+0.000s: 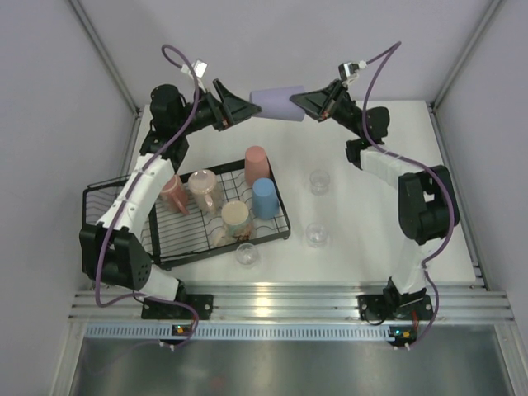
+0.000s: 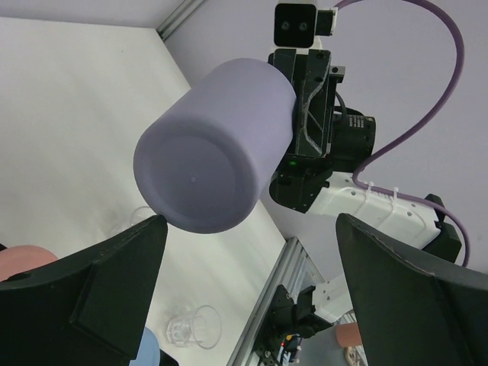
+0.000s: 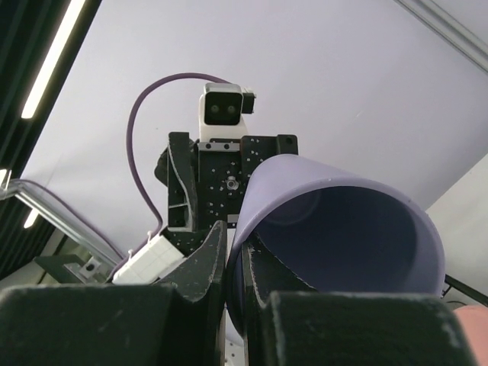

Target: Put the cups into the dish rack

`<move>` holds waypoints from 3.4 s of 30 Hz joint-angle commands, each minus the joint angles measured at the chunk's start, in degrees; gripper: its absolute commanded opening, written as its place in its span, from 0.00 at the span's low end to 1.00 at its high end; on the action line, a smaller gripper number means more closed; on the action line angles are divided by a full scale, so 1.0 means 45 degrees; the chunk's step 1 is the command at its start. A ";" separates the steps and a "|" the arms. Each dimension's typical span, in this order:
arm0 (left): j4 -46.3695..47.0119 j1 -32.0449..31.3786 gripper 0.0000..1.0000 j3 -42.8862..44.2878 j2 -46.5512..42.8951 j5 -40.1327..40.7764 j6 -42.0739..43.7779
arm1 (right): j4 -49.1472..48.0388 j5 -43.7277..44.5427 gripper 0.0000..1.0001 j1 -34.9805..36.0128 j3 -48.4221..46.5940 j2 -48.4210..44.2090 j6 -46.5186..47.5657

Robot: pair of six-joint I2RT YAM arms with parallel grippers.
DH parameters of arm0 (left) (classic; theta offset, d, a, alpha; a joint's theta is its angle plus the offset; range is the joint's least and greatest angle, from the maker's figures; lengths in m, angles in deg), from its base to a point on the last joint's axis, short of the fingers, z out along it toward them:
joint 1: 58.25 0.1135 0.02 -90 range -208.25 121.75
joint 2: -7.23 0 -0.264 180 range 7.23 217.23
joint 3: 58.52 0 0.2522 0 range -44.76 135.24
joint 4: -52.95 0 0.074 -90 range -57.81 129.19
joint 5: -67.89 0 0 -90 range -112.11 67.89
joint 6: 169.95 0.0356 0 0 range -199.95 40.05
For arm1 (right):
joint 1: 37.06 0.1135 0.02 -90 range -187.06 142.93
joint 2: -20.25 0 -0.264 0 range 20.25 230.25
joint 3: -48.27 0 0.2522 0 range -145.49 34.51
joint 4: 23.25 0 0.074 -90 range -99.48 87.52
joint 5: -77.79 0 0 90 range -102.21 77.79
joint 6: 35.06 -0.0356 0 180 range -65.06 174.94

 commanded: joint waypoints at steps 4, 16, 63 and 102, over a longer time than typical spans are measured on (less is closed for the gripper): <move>-0.1163 -0.0187 0.98 0.0186 -0.0620 0.0917 0.1151 | -0.3863 0.0087 0.00 0.0483 0.0104 -0.1188 0.0009; 0.1385 -0.0206 0.89 -0.0476 -0.0971 0.0647 -0.1012 | -0.4349 -0.0089 0.00 0.0580 0.0670 -0.1189 -0.0245; -1.2614 -0.4697 0.00 0.3039 -0.1479 0.8104 0.8067 | 1.4906 0.3465 0.99 -0.2036 0.4382 -0.6403 1.1864; -1.4510 -0.8683 0.00 0.1867 0.0493 1.2090 0.8517 | 1.4771 0.3446 0.99 -0.2603 0.5124 -0.6833 1.2509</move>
